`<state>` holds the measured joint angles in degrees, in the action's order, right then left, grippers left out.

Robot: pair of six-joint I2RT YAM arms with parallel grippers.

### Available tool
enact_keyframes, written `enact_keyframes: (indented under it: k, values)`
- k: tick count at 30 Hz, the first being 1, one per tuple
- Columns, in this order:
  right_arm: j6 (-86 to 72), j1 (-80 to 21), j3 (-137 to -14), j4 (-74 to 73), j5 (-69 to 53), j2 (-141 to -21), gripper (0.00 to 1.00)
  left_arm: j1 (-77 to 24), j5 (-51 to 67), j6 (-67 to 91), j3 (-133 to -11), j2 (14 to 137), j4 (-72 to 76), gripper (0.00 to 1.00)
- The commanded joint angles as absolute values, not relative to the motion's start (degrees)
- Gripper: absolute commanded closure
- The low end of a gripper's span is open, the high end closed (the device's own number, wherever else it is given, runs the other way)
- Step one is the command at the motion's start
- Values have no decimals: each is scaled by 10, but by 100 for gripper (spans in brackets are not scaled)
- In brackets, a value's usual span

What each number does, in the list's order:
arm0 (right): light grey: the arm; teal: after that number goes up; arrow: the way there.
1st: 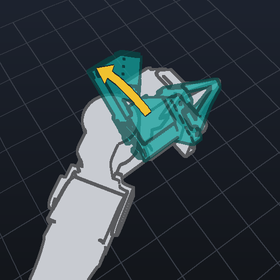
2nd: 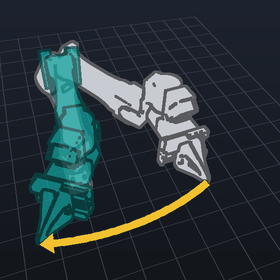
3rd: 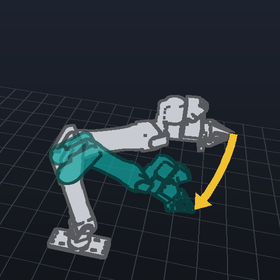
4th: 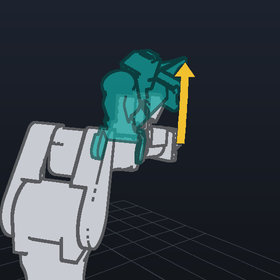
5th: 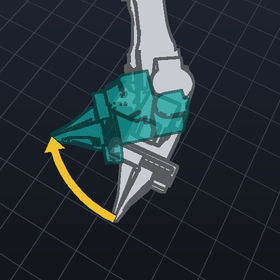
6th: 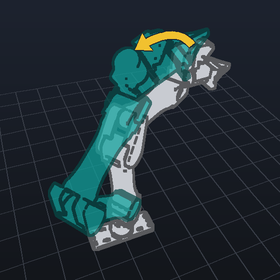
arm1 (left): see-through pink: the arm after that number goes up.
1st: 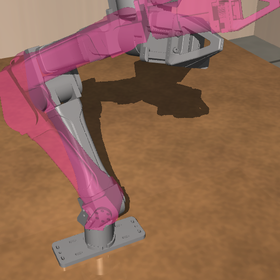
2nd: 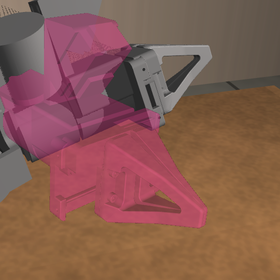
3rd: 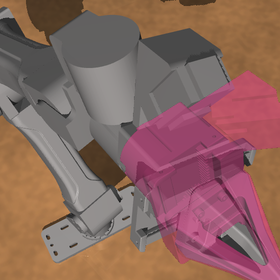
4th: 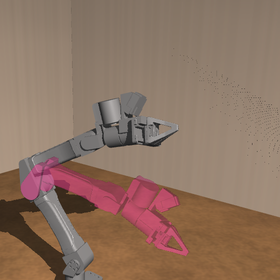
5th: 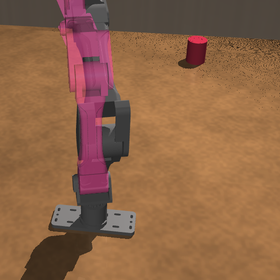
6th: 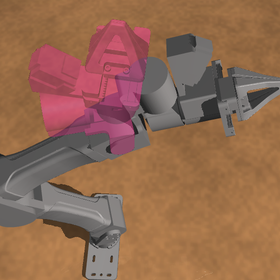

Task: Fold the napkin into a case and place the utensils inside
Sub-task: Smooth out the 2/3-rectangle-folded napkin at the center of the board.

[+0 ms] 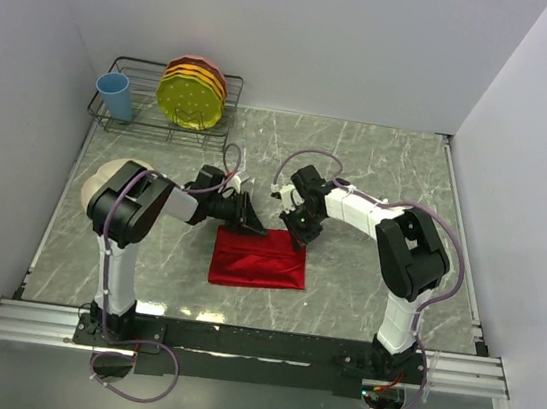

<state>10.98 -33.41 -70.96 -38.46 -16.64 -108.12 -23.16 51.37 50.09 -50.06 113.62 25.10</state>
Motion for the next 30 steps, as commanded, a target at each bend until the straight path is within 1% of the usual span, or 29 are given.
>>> enact_keyframes:
  k: [1,6,7,10,12,15,16,17,19,21,24,25,30]
  values:
    - [110,-338,-685,-366,-134,-1092,100,-212,508,464,-488,1157,215,72]
    - [111,-338,-672,-364,-134,-1084,100,-171,536,423,-444,1150,207,65]
    - [112,-338,-671,-365,-134,-1084,100,-165,550,415,-443,1144,200,61]
    - [114,-338,-666,-365,-136,-1081,100,-143,583,396,-437,1114,197,60]
    - [116,-338,-664,-363,-137,-1076,100,-143,599,367,-447,1081,170,60]
    - [114,-338,-666,-363,-144,-1064,100,-163,592,411,-456,1050,208,65]
    - [113,-338,-665,-360,-146,-1061,100,-173,583,427,-462,1049,218,69]
    - [113,-338,-664,-360,-149,-1056,100,-183,577,445,-473,1049,233,71]
    - [110,-338,-661,-359,-149,-1051,100,-215,554,488,-485,1059,271,74]
    - [108,-338,-657,-354,-150,-1037,100,-242,528,498,-511,1080,272,78]
    - [107,-338,-651,-346,-154,-1020,100,-260,505,516,-539,1120,267,84]
    - [107,-338,-651,-345,-154,-1016,100,-261,505,527,-541,1128,293,87]
    - [113,-338,-655,-350,-158,-1013,100,-275,491,577,-569,1166,324,90]
